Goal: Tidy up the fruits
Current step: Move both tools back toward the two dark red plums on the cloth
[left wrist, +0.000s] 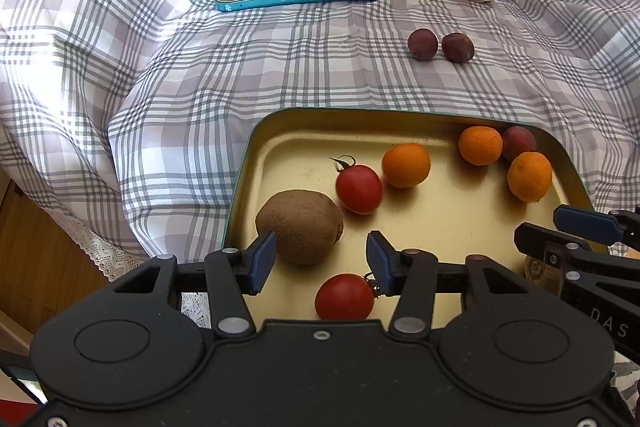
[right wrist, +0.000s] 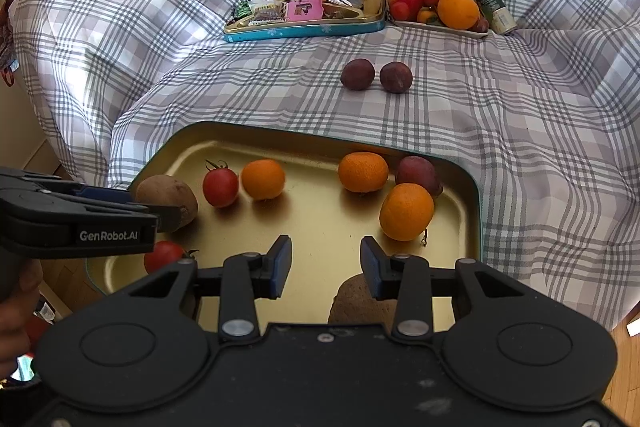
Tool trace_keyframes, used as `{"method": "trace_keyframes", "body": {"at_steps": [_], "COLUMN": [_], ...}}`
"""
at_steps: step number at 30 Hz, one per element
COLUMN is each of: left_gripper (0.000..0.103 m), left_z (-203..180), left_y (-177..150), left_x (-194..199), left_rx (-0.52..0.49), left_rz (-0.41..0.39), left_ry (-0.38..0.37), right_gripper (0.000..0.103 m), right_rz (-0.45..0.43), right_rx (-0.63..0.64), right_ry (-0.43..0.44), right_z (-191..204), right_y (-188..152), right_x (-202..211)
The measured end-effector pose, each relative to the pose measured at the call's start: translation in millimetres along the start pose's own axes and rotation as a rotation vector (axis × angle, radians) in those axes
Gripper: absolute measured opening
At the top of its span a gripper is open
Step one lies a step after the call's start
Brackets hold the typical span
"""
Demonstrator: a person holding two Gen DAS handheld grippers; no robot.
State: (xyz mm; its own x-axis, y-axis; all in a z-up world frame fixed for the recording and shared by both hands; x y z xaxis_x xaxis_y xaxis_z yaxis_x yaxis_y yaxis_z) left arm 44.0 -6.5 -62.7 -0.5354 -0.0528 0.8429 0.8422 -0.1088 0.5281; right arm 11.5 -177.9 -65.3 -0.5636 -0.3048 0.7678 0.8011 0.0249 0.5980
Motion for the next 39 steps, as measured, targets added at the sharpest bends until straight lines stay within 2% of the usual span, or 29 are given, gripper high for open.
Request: {"method": "trace_keyframes", "body": {"at_steps": [23, 39], "left_gripper": [0.056, 0.056], "left_z": [-5.0, -8.9], "left_y": [0.4, 35.9], "left_x": [0.2, 7.2], "left_rx": [-0.03, -0.08], "left_rz": [0.006, -0.084], "left_ry": [0.001, 0.031], "right_gripper": [0.04, 0.041], "right_rz": [0.014, 0.001], "right_rx": [-0.016, -0.101], "right_ry": [-0.004, -0.001], "right_z": [-3.3, -13.1], "right_y": [-1.3, 3.7], "right_x": [-2.5, -0.8]}}
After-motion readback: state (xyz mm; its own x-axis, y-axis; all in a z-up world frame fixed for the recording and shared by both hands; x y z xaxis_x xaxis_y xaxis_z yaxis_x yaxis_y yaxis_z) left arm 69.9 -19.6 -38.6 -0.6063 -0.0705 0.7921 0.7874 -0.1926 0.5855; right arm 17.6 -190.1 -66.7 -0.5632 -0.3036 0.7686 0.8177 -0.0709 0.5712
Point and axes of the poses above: each gripper's, at about its wrist camera, not at the fingertips, and x roughly against the way its jaws point, z to its left, y to its top, the point moved 4 cm from there along -x, roughly the way its jaws point, and after that the axes turned 5 degrees about y, right-handed, at the moved point
